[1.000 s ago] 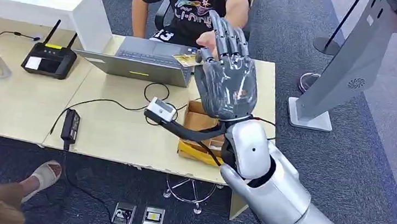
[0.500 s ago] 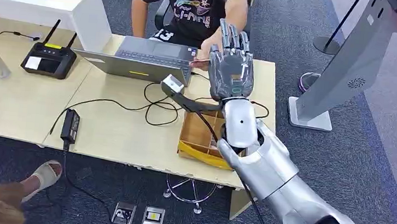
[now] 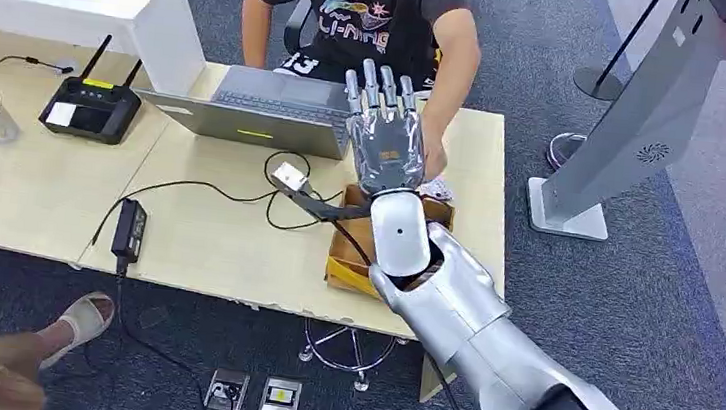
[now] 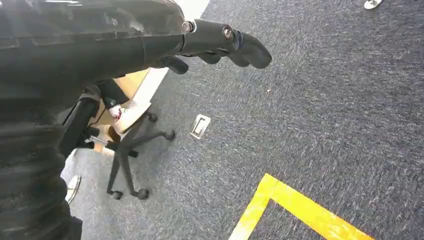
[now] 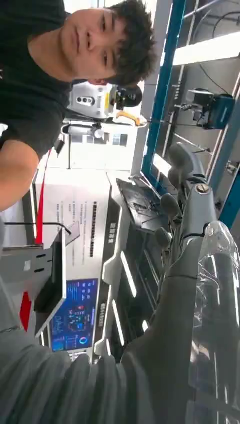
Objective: Pass the card to the sensor for recognition and then transmit it.
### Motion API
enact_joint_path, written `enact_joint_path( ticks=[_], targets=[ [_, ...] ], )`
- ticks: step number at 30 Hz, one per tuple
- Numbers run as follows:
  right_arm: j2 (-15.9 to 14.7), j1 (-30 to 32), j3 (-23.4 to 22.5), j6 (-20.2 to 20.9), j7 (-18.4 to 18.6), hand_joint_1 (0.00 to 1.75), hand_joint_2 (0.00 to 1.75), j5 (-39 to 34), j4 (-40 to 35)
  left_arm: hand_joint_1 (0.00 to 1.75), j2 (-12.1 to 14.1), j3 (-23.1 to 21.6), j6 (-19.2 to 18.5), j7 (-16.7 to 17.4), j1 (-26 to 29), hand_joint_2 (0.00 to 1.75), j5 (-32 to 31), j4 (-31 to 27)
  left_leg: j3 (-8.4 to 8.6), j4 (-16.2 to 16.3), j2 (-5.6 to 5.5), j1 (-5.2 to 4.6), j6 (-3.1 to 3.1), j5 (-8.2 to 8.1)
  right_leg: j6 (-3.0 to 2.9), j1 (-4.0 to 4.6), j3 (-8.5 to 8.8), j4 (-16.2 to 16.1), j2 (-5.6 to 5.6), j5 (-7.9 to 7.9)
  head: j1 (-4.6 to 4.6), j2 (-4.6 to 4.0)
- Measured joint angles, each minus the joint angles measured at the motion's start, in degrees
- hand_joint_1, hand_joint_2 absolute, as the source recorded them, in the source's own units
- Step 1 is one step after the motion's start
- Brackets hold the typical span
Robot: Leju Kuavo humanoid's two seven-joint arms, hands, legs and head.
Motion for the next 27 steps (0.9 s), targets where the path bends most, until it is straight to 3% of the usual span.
enact_joint_path(
  ticks=[6,9,12,16,20,27],
  targets=[
    [-0.8,-1.0,1.1,-1.2,0.7,0.00,1.75,0.2,1.0,0.00,0.1,0.0,0.0,-2.5,0.0,1.75,0.0,-0.2,0.04,0.0,0.03,0.00,0.00,0.00,0.01,0.00,-0.01,0.0,0.03,0.01,0.00,0.00],
    [-2.8,-1.2,2.0,1.6,2.4,0.00,1.75,0.3,-0.1,0.00,0.2,0.0,0.0,-3.8,0.0,1.75,0.0,-0.2,0.09,0.0,0.03,0.00,0.00,0.01,0.01,0.00,-0.02,0.0,0.04,0.01,0.00,0.00],
    [-7.6,0.5,2.6,7.3,4.3,0.00,1.75,0.3,-6.0,0.00,0.4,0.0,0.0,-5.5,0.0,1.75,0.5,-0.2,0.14,0.0,0.03,-0.01,0.00,0.00,0.01,-0.01,0.01,0.0,0.05,0.01,0.00,0.00],
    [-15.4,6.4,2.2,10.0,5.6,0.00,1.75,0.3,-16.5,0.00,0.7,0.0,0.0,-7.5,0.1,1.75,2.8,-0.2,0.18,0.1,0.03,-0.03,0.00,-0.04,0.01,-0.02,0.04,-0.1,0.06,0.01,-0.04,0.00],
    [-22.8,16.1,-1.7,7.0,7.0,0.00,1.75,0.3,-27.7,0.00,0.9,0.0,0.0,-7.3,0.2,1.75,4.2,-0.2,0.15,0.1,0.02,-0.02,0.01,-0.11,0.01,-0.02,0.04,-0.1,0.03,0.00,0.02,0.00],
    [-31.8,33.5,-13.3,-5.8,8.5,0.00,1.75,-6.5,-37.7,0.00,2.0,0.0,0.0,-5.6,0.5,1.75,3.4,-0.1,0.13,0.0,0.06,0.00,0.02,-0.18,0.01,0.00,0.06,-0.2,0.02,-0.03,-0.02,0.00]
  ],
)
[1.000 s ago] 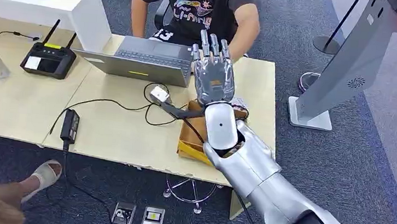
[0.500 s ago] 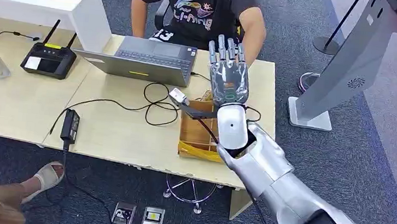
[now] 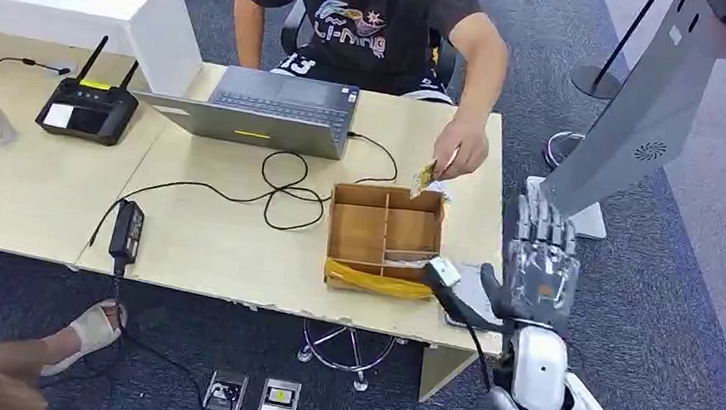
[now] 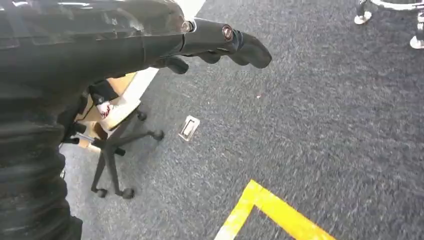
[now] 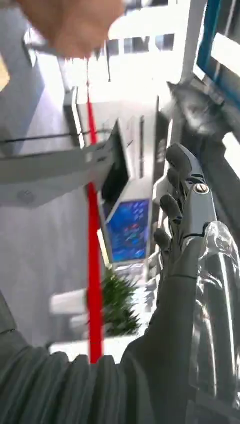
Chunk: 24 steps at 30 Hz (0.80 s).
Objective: Pass the card to the sensor for recognition and then transmit it.
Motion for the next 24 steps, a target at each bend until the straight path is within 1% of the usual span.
enact_joint_path(
  ticks=[2,4,6,9,11,13,15,16,17,19,21,22,23,24],
  targets=[
    [-1.8,3.3,-3.1,-4.4,-0.4,0.00,1.75,-3.7,-0.4,0.00,0.1,0.0,0.0,0.8,-0.1,1.75,0.0,0.0,0.02,0.0,-0.02,0.00,0.00,0.00,0.00,0.00,0.02,0.0,0.00,0.00,0.02,0.00],
    [-3.0,6.9,-5.4,-9.7,-2.1,0.00,1.75,-12.0,0.0,0.00,0.2,0.0,0.0,1.7,-0.1,1.75,0.3,0.0,0.00,0.0,-0.04,0.00,0.00,0.00,0.00,0.00,0.04,0.0,-0.02,0.00,0.02,0.00],
    [-3.4,9.4,-7.4,-11.7,-4.6,0.00,1.75,-20.7,1.8,0.00,0.2,0.0,0.0,2.5,-0.1,1.75,2.2,-0.1,0.00,0.0,-0.01,0.00,0.00,0.00,0.00,0.00,0.04,0.0,-0.01,0.00,0.00,0.00],
    [-3.2,12.0,-9.8,-11.3,-9.7,0.00,1.75,-33.9,7.9,0.00,-0.5,0.0,0.0,3.5,-0.1,1.75,3.6,-0.9,-0.02,0.0,-0.07,-0.01,0.01,0.00,0.00,-0.01,0.04,0.0,-0.03,0.00,0.00,0.00],
    [-2.7,13.0,-11.0,-10.8,-12.9,0.00,1.75,-39.4,12.8,0.00,-1.0,0.0,0.0,3.7,-0.1,1.75,3.6,-1.2,-0.04,0.0,-0.08,-0.01,0.01,0.00,0.00,-0.01,0.03,0.0,-0.03,0.00,0.00,0.00],
    [-1.4,13.7,-12.7,-7.9,-17.2,0.00,1.75,-49.0,18.5,0.00,-1.4,0.0,0.0,3.7,-0.2,1.75,3.4,-1.5,-0.03,0.0,-0.06,0.00,0.01,0.00,0.00,0.00,0.02,0.0,-0.02,-0.01,0.02,0.00],
    [0.7,14.9,-14.8,-4.1,-19.9,0.00,1.75,-57.4,25.1,0.00,-1.8,0.0,0.0,3.3,-0.1,1.75,3.4,-1.8,-0.05,0.0,-0.08,0.00,0.01,-0.01,-0.03,0.01,0.01,0.0,-0.06,-0.05,0.02,0.00],
    [1.8,15.5,-15.5,-3.2,-20.1,0.00,1.75,-58.8,27.4,0.00,-1.9,0.0,0.0,3.1,-0.1,1.75,3.4,-1.9,-0.06,0.0,-0.09,0.00,0.01,-0.01,-0.03,0.01,0.00,0.0,-0.06,-0.07,0.02,0.00],
    [2.9,16.2,-16.2,-1.5,-19.2,0.00,1.75,-59.1,30.2,0.00,-1.9,0.0,0.0,2.6,-0.1,1.75,3.4,-2.0,-0.05,-0.1,-0.09,0.01,0.01,-0.01,-0.04,0.01,-0.02,0.0,-0.05,-0.08,-0.04,0.00],
    [5.2,17.2,-16.9,1.0,-15.3,0.00,1.75,-58.4,35.3,0.00,-2.0,0.0,0.0,2.3,-0.2,1.75,2.6,-2.0,-0.05,-0.1,-0.08,0.05,0.00,-0.02,-0.09,0.06,-0.02,0.0,-0.04,-0.12,0.02,0.00],
    [7.7,18.6,-17.3,1.7,-11.5,0.00,1.75,-58.4,39.6,0.00,-2.1,0.0,0.0,2.4,-0.2,1.75,1.4,-2.3,-0.07,-0.1,-0.08,0.07,0.00,-0.02,-0.10,0.08,-0.02,0.0,-0.03,-0.13,0.00,0.00],
    [9.2,19.2,-17.6,2.0,-10.3,0.00,1.75,-58.7,41.3,0.00,-2.1,0.0,0.0,2.1,-0.2,1.75,1.2,-2.3,-0.07,-0.1,-0.05,0.07,-0.05,-0.05,-0.11,0.08,-0.04,0.0,-0.03,-0.13,0.00,0.00],
    [10.2,19.6,-17.9,2.3,-10.0,0.00,1.75,-58.8,42.6,0.00,-2.1,0.0,0.0,1.4,-0.2,1.75,1.2,-2.3,-0.06,-0.1,-0.01,0.08,-0.07,-0.06,-0.12,0.08,-0.05,0.0,-0.01,-0.14,-0.02,0.00],
    [11.3,19.7,-18.1,3.5,-10.2,0.00,1.75,-58.8,43.8,0.00,-2.1,0.0,0.0,0.9,-0.2,1.75,0.8,-2.3,-0.04,-0.1,0.06,0.08,-0.07,-0.06,-0.12,0.08,-0.05,0.0,0.03,-0.14,-0.02,0.00]
  ],
)
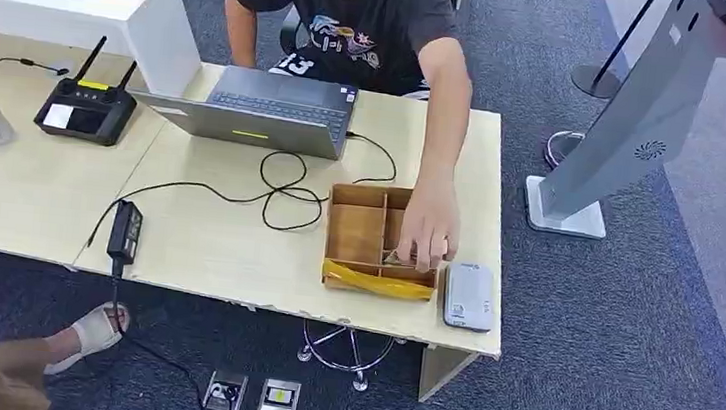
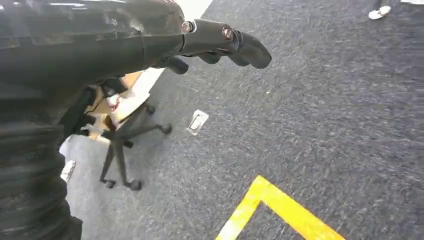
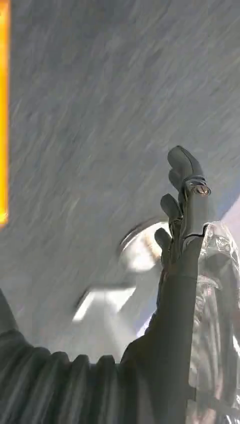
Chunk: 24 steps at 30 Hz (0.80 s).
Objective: Pass the card to the sensor for recognition and then transmit it.
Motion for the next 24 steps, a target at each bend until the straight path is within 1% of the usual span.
enact_joint_path(
  ticks=[2,6,8,11,14,19,24],
  targets=[
    [1.5,0.1,-0.1,1.0,-1.3,0.00,1.75,1.6,2.1,0.00,0.0,0.0,0.0,-0.9,-0.1,1.75,-0.5,0.0,0.03,0.0,0.02,0.00,0.00,0.00,0.00,0.00,0.01,0.0,0.03,0.00,0.02,0.00],
    [4.1,0.1,0.0,-0.3,-4.5,0.00,1.75,4.4,5.4,0.00,0.1,0.0,0.0,-3.6,-0.2,1.75,-1.3,0.4,0.03,0.0,0.01,-0.01,0.00,0.01,0.00,-0.01,0.04,0.0,0.03,0.01,0.04,0.00],
    [5.1,0.1,0.0,-0.9,-5.2,0.00,1.75,4.8,6.7,0.00,0.2,0.0,0.0,-3.7,-0.2,1.75,-2.2,0.5,0.05,0.0,0.01,-0.02,0.00,0.01,0.01,-0.02,0.07,0.0,0.03,0.01,0.04,0.00],
    [6.6,0.0,0.2,-0.7,-6.2,0.00,1.75,5.0,8.3,0.00,0.2,0.0,0.0,-3.8,-0.2,1.75,-2.3,0.6,0.04,0.0,0.01,-0.02,0.00,0.01,0.01,-0.02,0.07,0.0,0.03,0.01,0.02,0.00],
    [7.8,-0.5,1.0,1.2,-5.6,0.00,1.75,7.1,9.1,0.00,0.2,0.0,0.0,-4.7,-0.2,1.75,-2.3,0.6,0.05,0.0,0.01,-0.01,0.00,0.01,0.00,-0.01,0.06,0.0,0.04,0.01,0.04,0.00],
    [9.4,-1.3,3.1,4.3,-3.8,0.00,1.75,9.9,10.2,0.00,0.2,0.0,0.0,-4.7,-0.3,1.75,-2.4,0.7,0.05,0.0,0.01,-0.01,-0.01,0.02,0.00,-0.01,0.06,0.0,0.01,0.00,0.02,0.00],
    [9.5,-2.0,5.0,10.4,-1.9,0.00,1.75,10.1,11.2,0.00,0.2,0.0,0.0,-4.5,-0.3,1.75,-2.3,0.8,0.06,0.0,0.05,-0.02,-0.01,0.02,0.00,-0.02,0.06,0.0,0.08,0.01,0.04,0.00]
  ],
)
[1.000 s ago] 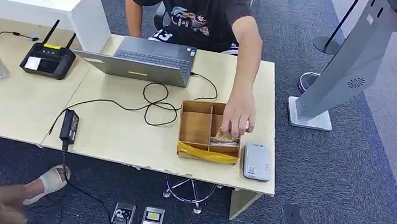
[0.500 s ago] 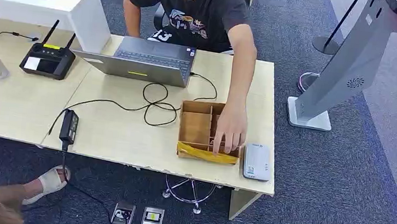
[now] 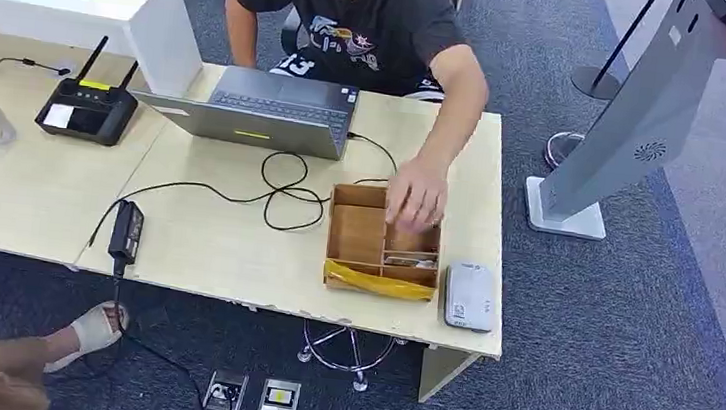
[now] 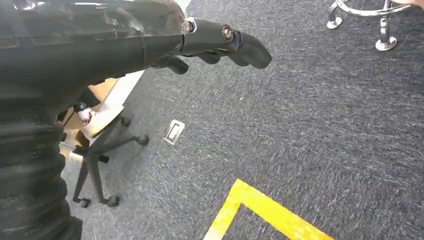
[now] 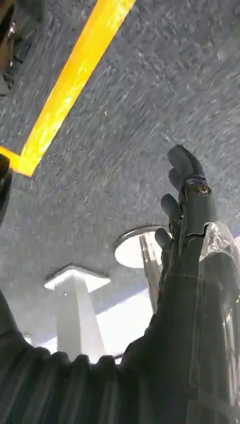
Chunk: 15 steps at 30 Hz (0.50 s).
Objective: Pass the card to the sensor for recognition and then transmit it.
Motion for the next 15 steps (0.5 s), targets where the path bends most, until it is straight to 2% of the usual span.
enact_joint_path(
  ticks=[4,15],
  targets=[
    [0.6,-0.6,1.8,3.2,0.8,0.00,1.75,-0.6,0.2,0.00,0.0,0.0,0.0,-0.5,-0.1,1.75,0.7,0.1,0.02,0.0,0.00,-0.01,0.00,0.00,0.00,-0.01,0.02,0.0,-0.01,0.00,-0.02,0.00],
    [1.0,-1.1,4.0,3.8,2.1,0.00,1.75,-1.6,0.5,0.00,0.0,0.0,0.0,-0.9,-0.1,1.75,2.0,0.1,0.03,0.0,0.00,0.00,0.00,0.00,0.00,0.00,0.01,0.0,0.01,0.00,-0.02,0.00]
  ],
)
